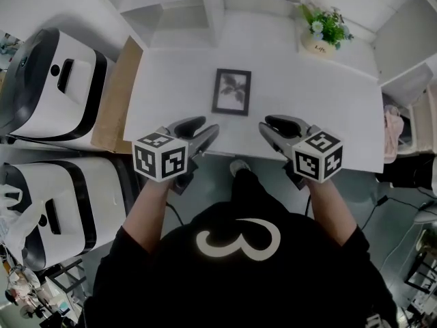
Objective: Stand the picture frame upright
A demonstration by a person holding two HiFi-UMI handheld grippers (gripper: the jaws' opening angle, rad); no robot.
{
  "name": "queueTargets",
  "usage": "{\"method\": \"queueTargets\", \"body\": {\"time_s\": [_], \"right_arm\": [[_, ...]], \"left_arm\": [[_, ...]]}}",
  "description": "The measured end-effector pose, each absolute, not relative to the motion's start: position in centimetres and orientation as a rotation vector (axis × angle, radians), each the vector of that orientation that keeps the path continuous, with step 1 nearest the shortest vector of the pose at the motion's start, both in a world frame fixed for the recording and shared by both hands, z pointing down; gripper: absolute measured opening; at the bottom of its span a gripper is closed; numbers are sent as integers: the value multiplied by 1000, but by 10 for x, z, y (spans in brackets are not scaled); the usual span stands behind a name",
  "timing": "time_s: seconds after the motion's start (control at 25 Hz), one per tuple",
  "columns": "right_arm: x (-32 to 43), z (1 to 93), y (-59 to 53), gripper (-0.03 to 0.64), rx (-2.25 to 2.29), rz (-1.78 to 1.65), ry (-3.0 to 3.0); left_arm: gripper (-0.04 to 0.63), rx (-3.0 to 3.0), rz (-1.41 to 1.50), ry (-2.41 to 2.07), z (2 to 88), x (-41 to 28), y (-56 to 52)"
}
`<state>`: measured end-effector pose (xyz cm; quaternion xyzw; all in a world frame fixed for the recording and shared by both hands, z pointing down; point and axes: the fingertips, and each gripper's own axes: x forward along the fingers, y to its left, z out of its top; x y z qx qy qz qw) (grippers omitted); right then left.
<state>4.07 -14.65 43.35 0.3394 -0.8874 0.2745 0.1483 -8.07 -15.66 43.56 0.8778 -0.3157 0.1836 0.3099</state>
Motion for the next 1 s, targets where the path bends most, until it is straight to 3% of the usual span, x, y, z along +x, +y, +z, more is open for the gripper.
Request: {"method": "queueTargets", "body": {"time_s": [0.4, 1.0], "right_arm": [[25, 489, -223, 143, 923, 805, -2384], [12, 542, -261, 147, 867, 761, -2212]], "left_arm": [[178, 2262, 685, -849, 485, -80, -230], [163, 2177, 864, -834, 541, -72, -267]]}}
